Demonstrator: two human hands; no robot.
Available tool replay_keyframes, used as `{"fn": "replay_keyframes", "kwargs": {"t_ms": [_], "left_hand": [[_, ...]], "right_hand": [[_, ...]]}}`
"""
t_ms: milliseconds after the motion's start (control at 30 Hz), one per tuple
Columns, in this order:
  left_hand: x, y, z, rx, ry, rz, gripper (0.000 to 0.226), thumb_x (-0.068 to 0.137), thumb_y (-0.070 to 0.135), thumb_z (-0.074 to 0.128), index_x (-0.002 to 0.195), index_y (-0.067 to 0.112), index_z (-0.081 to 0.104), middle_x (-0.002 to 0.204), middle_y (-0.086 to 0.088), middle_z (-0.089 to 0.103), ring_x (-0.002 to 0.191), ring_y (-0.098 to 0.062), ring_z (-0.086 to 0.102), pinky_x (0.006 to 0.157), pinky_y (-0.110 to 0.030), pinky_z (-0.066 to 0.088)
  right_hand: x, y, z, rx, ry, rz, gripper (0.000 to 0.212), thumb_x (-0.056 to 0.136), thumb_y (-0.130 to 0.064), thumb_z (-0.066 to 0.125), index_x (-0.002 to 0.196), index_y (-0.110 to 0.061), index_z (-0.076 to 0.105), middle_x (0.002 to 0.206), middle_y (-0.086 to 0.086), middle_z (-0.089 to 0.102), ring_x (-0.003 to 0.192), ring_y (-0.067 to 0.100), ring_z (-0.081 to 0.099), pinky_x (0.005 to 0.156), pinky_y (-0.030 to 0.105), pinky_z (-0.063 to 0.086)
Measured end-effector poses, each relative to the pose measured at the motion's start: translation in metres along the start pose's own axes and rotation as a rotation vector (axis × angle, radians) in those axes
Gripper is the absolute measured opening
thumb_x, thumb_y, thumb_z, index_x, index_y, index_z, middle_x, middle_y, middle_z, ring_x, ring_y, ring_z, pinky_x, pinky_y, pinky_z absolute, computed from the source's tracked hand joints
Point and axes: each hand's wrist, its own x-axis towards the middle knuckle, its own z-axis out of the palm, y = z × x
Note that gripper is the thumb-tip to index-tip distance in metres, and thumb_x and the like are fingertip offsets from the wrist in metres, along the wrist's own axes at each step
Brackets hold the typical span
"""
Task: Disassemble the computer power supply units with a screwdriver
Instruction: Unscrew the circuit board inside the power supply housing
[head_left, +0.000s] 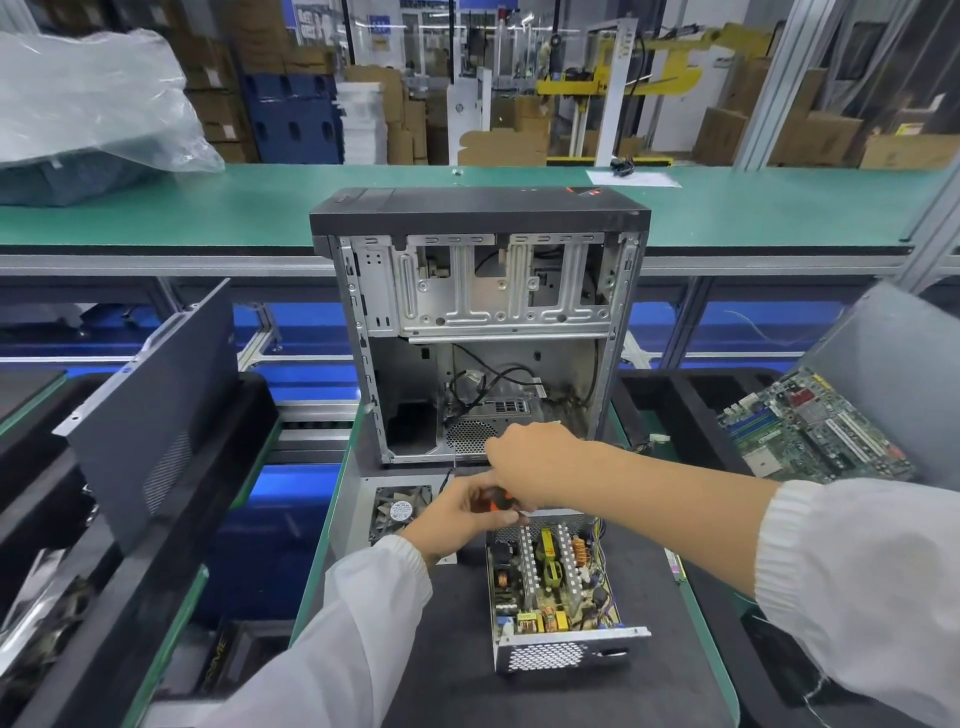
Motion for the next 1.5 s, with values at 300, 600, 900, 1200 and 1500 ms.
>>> {"fn": "replay_keyframes", "kwargs": {"t_ms": [300,600,900,1200,1500], "left_hand": [[-0.001,0.001,0.001,0.088,-0.036,0.022,0.024,0.091,-0.006,0.060,0.115,-0.009,0.062,0.110,-0.016,0.070,0.103,-0.014,0.068,0.091,-0.023,0.051],[-0.005,0.003,0.001,0.058,-0.020,0.016,0.027,0.090,-0.007,0.061,0.117,-0.005,0.060,0.112,-0.016,0.069,0.107,-0.021,0.066,0.094,-0.025,0.050],[-0.004,0.004,0.000,0.119,-0.043,0.042,0.021,0.090,-0.006,0.061,0.110,-0.001,0.067,0.111,-0.023,0.068,0.104,-0.025,0.066,0.094,-0.027,0.052],[-0.004,0.004,-0.004,0.037,-0.019,0.001,0.023,0.088,-0.004,0.065,0.106,0.010,0.067,0.102,-0.006,0.072,0.102,-0.019,0.067,0.099,-0.032,0.050],[-0.005,0.004,-0.006,0.052,0.010,-0.014,0.024,0.086,-0.003,0.068,0.103,0.015,0.070,0.098,0.004,0.073,0.098,-0.012,0.066,0.094,-0.027,0.051]], "right_hand": [[-0.008,0.009,-0.004,0.168,-0.080,-0.099,0.045,0.089,-0.045,0.060,0.121,-0.017,0.044,0.106,0.006,0.043,0.083,0.025,0.049,0.065,0.036,0.040],[-0.007,0.003,-0.002,0.041,-0.066,-0.078,0.033,0.091,-0.011,0.059,0.121,-0.014,0.047,0.111,0.010,0.049,0.089,0.028,0.055,0.072,0.039,0.045],[-0.008,0.002,-0.003,0.099,-0.041,-0.030,0.045,0.096,-0.049,0.044,0.117,-0.011,0.053,0.104,0.009,0.055,0.078,0.025,0.053,0.073,0.038,0.048],[-0.002,0.012,0.002,0.209,-0.143,-0.156,0.047,0.087,-0.030,0.067,0.125,-0.020,0.041,0.114,0.007,0.036,0.095,0.027,0.049,0.074,0.037,0.044],[0.007,0.004,0.011,0.154,-0.039,-0.061,0.019,0.096,-0.024,0.052,0.111,-0.013,0.052,0.107,0.008,0.050,0.079,0.024,0.049,0.060,0.032,0.041]]}}
